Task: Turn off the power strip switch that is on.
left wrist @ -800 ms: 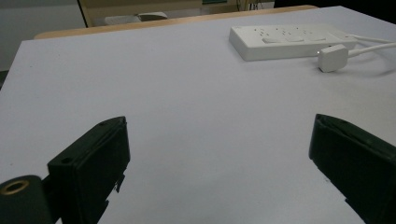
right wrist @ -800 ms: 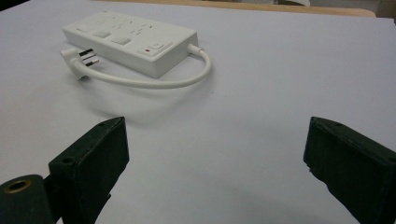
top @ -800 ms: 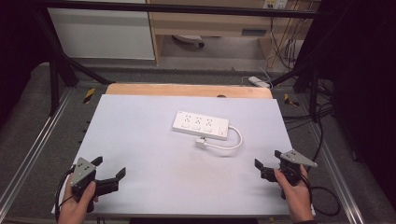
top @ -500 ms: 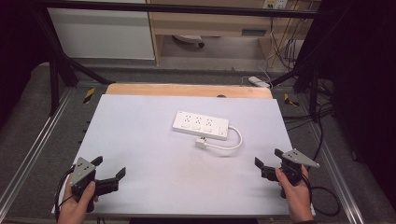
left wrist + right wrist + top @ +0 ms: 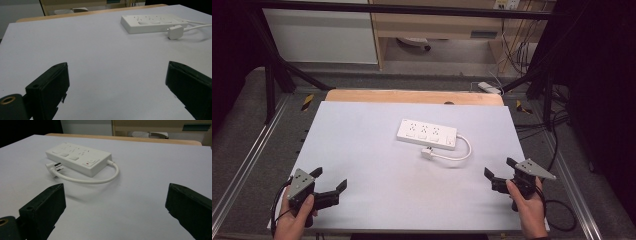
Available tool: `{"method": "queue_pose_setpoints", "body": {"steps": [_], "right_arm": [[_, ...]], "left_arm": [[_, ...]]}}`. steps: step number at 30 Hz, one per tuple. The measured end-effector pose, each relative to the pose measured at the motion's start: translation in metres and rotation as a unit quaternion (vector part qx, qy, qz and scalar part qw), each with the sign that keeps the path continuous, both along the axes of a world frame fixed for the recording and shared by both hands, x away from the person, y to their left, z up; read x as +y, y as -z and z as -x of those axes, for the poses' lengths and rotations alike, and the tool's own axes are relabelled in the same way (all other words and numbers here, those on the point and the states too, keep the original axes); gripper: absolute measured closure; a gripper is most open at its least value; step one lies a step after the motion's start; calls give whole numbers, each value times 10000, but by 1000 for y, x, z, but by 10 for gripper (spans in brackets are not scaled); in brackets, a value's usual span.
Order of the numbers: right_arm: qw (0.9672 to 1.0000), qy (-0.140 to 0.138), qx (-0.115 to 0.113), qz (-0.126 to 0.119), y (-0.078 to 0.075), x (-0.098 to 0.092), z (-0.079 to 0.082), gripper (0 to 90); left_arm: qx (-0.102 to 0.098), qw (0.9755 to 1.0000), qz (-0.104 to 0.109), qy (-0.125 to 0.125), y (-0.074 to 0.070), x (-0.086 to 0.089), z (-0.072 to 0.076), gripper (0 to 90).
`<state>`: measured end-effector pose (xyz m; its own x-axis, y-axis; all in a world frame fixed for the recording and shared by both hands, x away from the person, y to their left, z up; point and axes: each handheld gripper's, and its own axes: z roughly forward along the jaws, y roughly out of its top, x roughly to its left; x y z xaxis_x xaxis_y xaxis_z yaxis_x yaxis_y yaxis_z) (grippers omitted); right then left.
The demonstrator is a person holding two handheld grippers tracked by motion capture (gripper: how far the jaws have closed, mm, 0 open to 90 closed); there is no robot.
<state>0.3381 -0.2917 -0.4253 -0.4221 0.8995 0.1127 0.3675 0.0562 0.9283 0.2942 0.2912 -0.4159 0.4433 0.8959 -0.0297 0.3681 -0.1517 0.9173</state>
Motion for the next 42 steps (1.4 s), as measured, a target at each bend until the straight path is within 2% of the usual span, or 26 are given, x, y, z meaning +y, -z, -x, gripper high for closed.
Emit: {"method": "queue_pose_setpoints", "body": {"steps": [18,21,25,29,32,36,42], "right_arm": [[9999,-82,-100,-27,-6,4,2,17],[9998,54,-164,25,-7,5,2,16],[9998,52,-144,-109,-9,6,-1,16],[9999,42,-127,-60,-10,8,-3,27],[9998,17,-105,-165,-11,10,-4,28],[9999,-53,-106,-85,-15,13,-5,26],[9999,-109,-71,-108,-20,13,-7,33]], "left_arm": [[-7,10000,-24,81,-1,-1,1,51],[-7,10000,-37,66,-1,-1,1,51],[-7,10000,-42,49,-1,-1,1,51],[-48,10000,-15,3,-1,0,2,51],[-49,10000,-22,-6,-1,1,2,51],[-36,10000,-5,1,-1,0,2,50],[-20,10000,9,55,-1,-1,1,50]]}}
